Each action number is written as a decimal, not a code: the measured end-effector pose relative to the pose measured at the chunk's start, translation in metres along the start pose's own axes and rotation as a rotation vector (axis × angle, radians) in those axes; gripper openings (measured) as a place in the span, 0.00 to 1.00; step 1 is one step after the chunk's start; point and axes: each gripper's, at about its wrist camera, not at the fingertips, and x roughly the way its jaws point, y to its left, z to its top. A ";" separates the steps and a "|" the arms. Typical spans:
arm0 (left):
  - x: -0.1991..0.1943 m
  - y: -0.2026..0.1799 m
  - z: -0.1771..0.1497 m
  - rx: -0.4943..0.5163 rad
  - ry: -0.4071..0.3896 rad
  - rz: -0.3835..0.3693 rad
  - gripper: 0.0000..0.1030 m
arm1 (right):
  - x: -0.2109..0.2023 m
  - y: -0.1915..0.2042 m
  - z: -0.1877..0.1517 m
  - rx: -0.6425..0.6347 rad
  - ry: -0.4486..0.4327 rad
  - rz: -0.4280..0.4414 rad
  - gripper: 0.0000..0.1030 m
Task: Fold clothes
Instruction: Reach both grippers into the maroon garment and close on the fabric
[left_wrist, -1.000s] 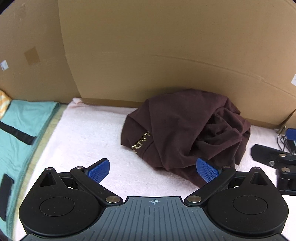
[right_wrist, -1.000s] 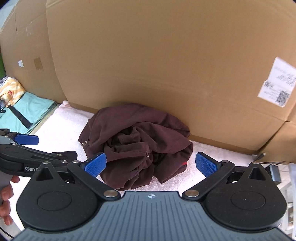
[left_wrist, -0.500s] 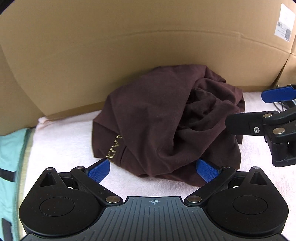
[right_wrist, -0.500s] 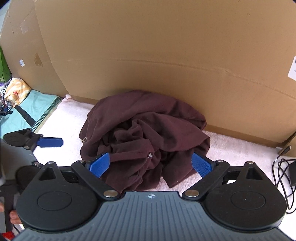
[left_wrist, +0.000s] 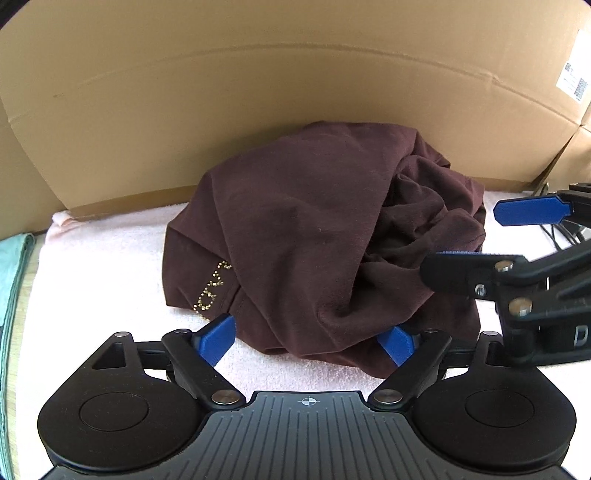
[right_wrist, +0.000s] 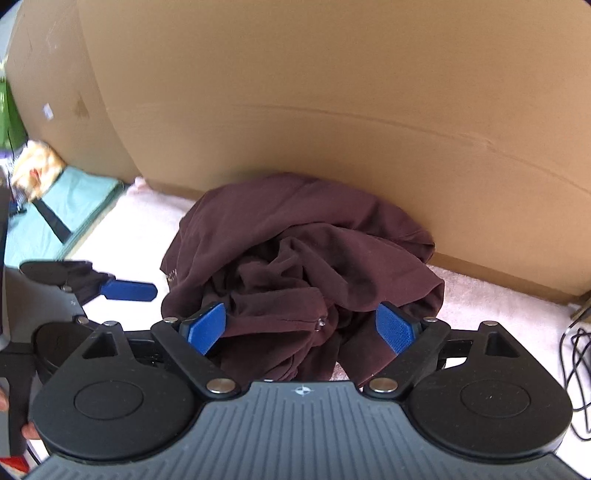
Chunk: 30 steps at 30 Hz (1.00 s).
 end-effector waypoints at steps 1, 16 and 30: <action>0.001 0.000 0.000 -0.004 0.004 0.000 0.91 | 0.000 0.001 0.000 -0.002 0.005 0.004 0.87; 0.006 0.008 -0.001 -0.041 0.036 -0.070 0.61 | 0.015 -0.006 -0.001 0.120 0.105 0.092 0.49; -0.016 0.002 -0.004 0.030 0.013 -0.065 0.11 | -0.007 0.009 0.001 0.144 0.045 0.168 0.08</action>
